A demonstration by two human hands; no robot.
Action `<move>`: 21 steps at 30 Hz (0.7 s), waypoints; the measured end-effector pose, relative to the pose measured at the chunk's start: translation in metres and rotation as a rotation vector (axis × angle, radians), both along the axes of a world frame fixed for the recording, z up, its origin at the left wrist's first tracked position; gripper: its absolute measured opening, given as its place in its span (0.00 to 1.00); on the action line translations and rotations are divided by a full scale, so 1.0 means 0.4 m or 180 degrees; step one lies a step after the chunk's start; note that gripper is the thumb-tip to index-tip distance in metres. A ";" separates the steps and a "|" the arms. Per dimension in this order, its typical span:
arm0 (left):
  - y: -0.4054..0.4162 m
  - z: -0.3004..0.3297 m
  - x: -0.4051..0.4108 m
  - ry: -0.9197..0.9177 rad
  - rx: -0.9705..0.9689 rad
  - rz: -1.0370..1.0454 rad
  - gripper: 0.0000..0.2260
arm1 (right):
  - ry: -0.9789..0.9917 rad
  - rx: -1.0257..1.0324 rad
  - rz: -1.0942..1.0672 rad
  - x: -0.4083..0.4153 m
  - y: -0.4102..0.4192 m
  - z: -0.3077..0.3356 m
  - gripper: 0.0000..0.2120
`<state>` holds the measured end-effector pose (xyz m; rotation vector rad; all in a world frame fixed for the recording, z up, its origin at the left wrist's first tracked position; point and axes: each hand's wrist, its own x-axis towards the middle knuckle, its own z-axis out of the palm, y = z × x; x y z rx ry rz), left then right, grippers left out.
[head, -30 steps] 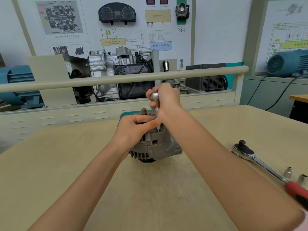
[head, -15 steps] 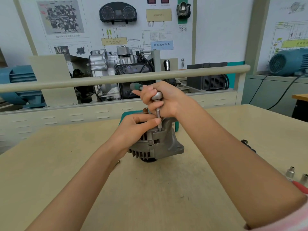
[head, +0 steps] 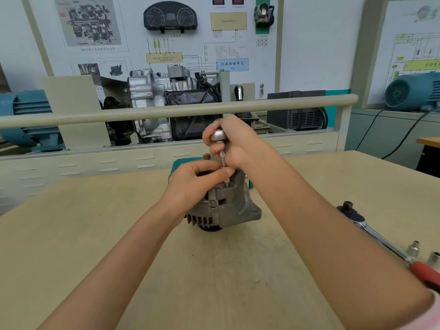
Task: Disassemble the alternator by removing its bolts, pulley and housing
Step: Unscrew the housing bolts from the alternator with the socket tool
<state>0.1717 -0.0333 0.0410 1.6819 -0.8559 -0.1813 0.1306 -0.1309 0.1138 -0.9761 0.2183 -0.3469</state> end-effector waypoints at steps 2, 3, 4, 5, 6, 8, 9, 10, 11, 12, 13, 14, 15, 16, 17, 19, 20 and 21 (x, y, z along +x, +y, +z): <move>0.008 0.005 -0.003 -0.0023 0.0077 -0.0142 0.04 | 0.0062 0.0074 0.0645 0.004 -0.018 0.002 0.19; 0.011 0.007 -0.004 -0.0026 0.0084 -0.0179 0.04 | 0.0081 0.0049 0.0875 0.001 -0.023 0.002 0.17; 0.012 0.009 -0.004 -0.0021 0.0063 -0.0189 0.04 | 0.0079 -0.0005 0.1025 -0.005 -0.024 0.000 0.14; 0.011 0.008 -0.004 0.0006 0.0019 -0.0175 0.04 | 0.0058 -0.0067 0.1065 -0.010 -0.021 0.000 0.11; 0.009 0.006 -0.003 0.0035 -0.0038 -0.0144 0.04 | 0.0029 -0.0114 0.0984 -0.016 -0.016 -0.001 0.09; 0.003 0.000 -0.007 0.0080 -0.0137 -0.0038 0.04 | -0.0079 -0.0110 0.0397 -0.015 0.004 -0.005 0.07; -0.001 -0.003 -0.009 0.0077 -0.0178 0.0031 0.03 | -0.0188 -0.0086 -0.0137 -0.010 0.018 -0.011 0.07; -0.006 -0.006 -0.009 0.0049 -0.0213 0.0106 0.05 | -0.0348 -0.0054 -0.0779 -0.005 0.030 -0.019 0.07; -0.010 -0.009 -0.008 0.0011 -0.0225 0.0196 0.06 | -0.0538 0.0016 -0.1394 0.000 0.039 -0.027 0.07; -0.014 -0.011 -0.006 -0.0038 -0.0193 0.0285 0.07 | -0.0711 0.0107 -0.1813 0.004 0.048 -0.032 0.07; -0.017 -0.012 -0.006 -0.0078 -0.0141 0.0337 0.06 | -0.0833 0.0176 -0.1972 0.008 0.051 -0.035 0.07; -0.018 -0.011 -0.007 -0.0108 -0.0102 0.0343 0.05 | -0.0849 0.0204 -0.1925 0.007 0.053 -0.034 0.07; -0.017 -0.009 -0.009 -0.0119 -0.0085 0.0326 0.03 | -0.0746 0.0146 -0.1742 0.007 0.051 -0.031 0.07; -0.014 -0.007 -0.011 -0.0124 -0.0085 0.0295 0.02 | -0.0580 0.0039 -0.1479 0.006 0.048 -0.027 0.07; -0.011 -0.005 -0.011 -0.0129 -0.0081 0.0248 0.01 | -0.0406 -0.0058 -0.1155 0.006 0.041 -0.021 0.08; -0.002 -0.001 -0.009 -0.0129 -0.0007 0.0107 0.02 | -0.0121 -0.0119 -0.0367 0.002 0.025 -0.007 0.14; 0.001 0.000 -0.008 -0.0113 0.0038 0.0039 0.02 | -0.0050 -0.0081 0.0037 0.003 0.015 -0.003 0.17; 0.003 0.000 -0.007 -0.0089 0.0056 -0.0003 0.03 | 0.0000 -0.0062 0.0382 0.003 0.007 -0.001 0.18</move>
